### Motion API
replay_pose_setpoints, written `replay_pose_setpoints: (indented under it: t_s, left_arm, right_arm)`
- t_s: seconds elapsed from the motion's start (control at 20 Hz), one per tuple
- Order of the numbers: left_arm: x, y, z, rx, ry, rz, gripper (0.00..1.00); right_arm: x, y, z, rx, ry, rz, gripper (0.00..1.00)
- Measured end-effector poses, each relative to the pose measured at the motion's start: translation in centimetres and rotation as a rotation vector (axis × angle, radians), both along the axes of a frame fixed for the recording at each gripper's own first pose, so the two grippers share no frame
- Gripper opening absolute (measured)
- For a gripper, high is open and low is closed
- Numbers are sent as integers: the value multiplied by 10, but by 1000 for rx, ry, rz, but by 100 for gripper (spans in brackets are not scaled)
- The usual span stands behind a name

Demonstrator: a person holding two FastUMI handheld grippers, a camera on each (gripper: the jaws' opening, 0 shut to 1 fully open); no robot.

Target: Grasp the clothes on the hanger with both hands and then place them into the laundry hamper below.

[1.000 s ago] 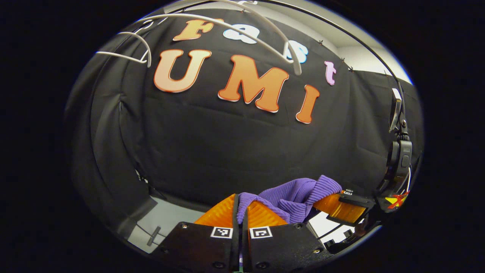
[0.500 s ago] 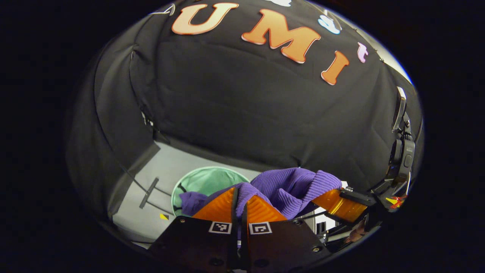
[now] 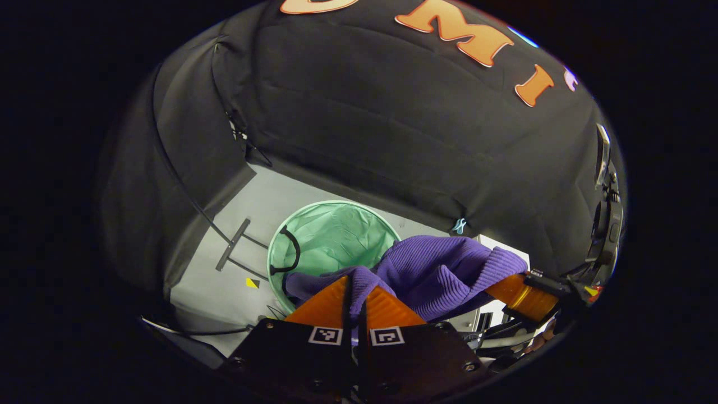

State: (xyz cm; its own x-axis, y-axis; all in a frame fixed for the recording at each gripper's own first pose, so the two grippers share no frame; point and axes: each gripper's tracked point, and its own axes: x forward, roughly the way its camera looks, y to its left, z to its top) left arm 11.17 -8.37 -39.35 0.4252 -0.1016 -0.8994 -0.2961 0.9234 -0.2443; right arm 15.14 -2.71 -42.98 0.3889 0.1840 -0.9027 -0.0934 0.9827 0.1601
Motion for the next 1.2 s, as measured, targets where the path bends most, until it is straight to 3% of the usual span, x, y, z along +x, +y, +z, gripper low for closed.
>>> replay_pose_setpoints:
  t_s: [0.1, 0.2, 0.45, 0.75, 1.05, 1.2]
  left_arm:
    - [-6, 0, -2, -19, 23, 8, 8]
    - [-2, 2, 1, -15, 17, 12, 18]
    - [-9, -1, -2, 18, 94, -13, 100]
    - [-4, -1, -3, 0, 34, 0, 97]
    - [18, -4, 27, -4, -108, 5, 97]
    - [24, 5, 49, 63, -194, 14, 97]
  right_arm:
    - [-1, -1, -3, 3, 16, -15, 15]
    - [0, -1, -5, 13, 26, -28, 21]
    - [1, -2, -5, 4, 26, -10, 100]
    - [2, -6, 3, 10, 1, -31, 98]
    - [24, -11, 38, 8, -156, -15, 98]
    - [32, -7, 58, 15, -246, 30, 98]
